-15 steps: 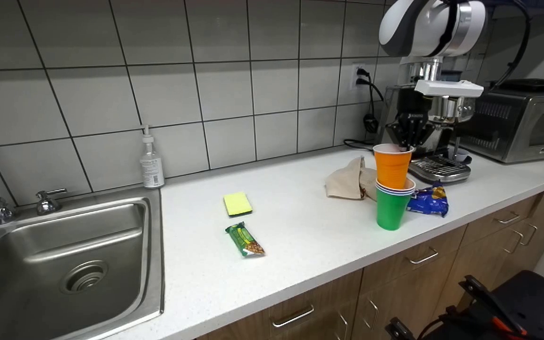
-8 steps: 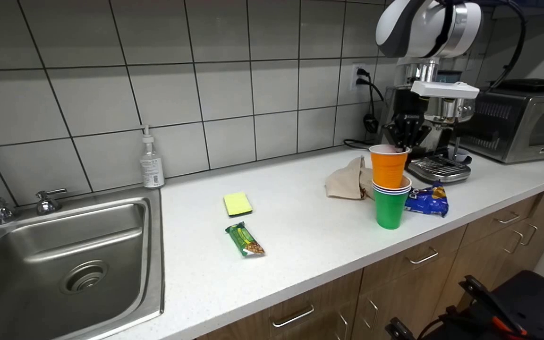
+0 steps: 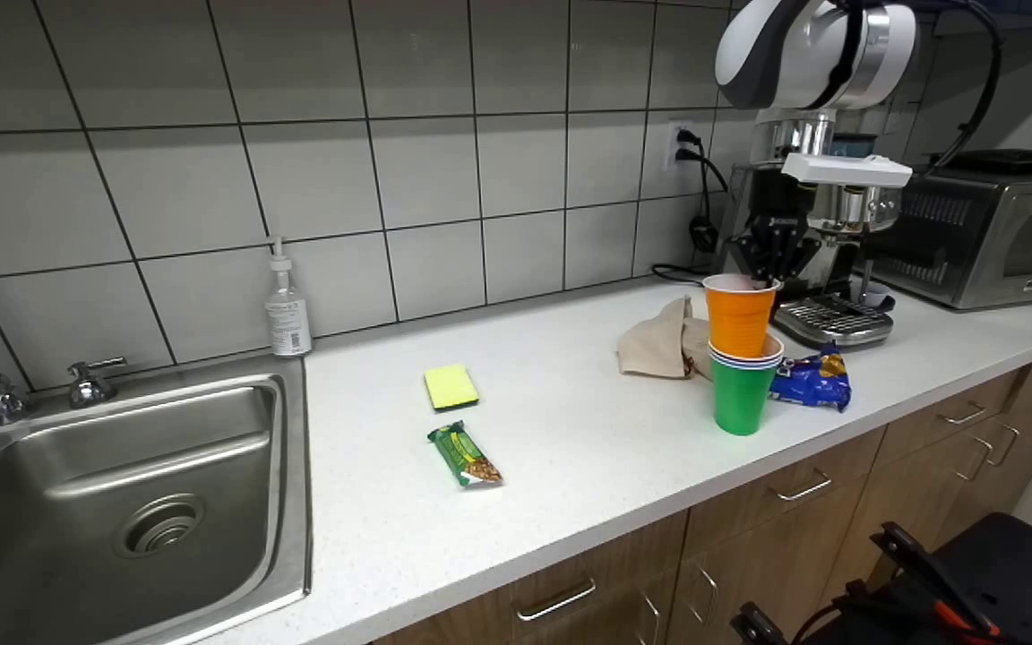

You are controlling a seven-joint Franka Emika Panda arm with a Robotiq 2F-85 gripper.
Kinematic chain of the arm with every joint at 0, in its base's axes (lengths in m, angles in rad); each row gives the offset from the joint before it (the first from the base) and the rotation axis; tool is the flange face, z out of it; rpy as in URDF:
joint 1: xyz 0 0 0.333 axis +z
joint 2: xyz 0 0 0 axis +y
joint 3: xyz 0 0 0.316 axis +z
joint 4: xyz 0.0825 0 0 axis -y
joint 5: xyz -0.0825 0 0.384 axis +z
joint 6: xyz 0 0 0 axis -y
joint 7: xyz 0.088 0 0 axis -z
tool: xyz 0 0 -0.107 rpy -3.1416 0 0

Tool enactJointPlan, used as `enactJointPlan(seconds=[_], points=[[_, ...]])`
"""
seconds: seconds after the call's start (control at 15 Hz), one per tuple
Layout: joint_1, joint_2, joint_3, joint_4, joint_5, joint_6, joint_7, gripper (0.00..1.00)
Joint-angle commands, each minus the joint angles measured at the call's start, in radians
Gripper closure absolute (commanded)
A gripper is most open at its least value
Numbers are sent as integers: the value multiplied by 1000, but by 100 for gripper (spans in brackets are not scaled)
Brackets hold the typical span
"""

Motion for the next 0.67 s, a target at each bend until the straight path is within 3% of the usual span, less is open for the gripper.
enactJointPlan(seconds=[0.0, 0.6], points=[[-19, -15, 4, 0, 10, -26, -15, 99], [-33, -15, -6, -10, 13, -25, -19, 99]])
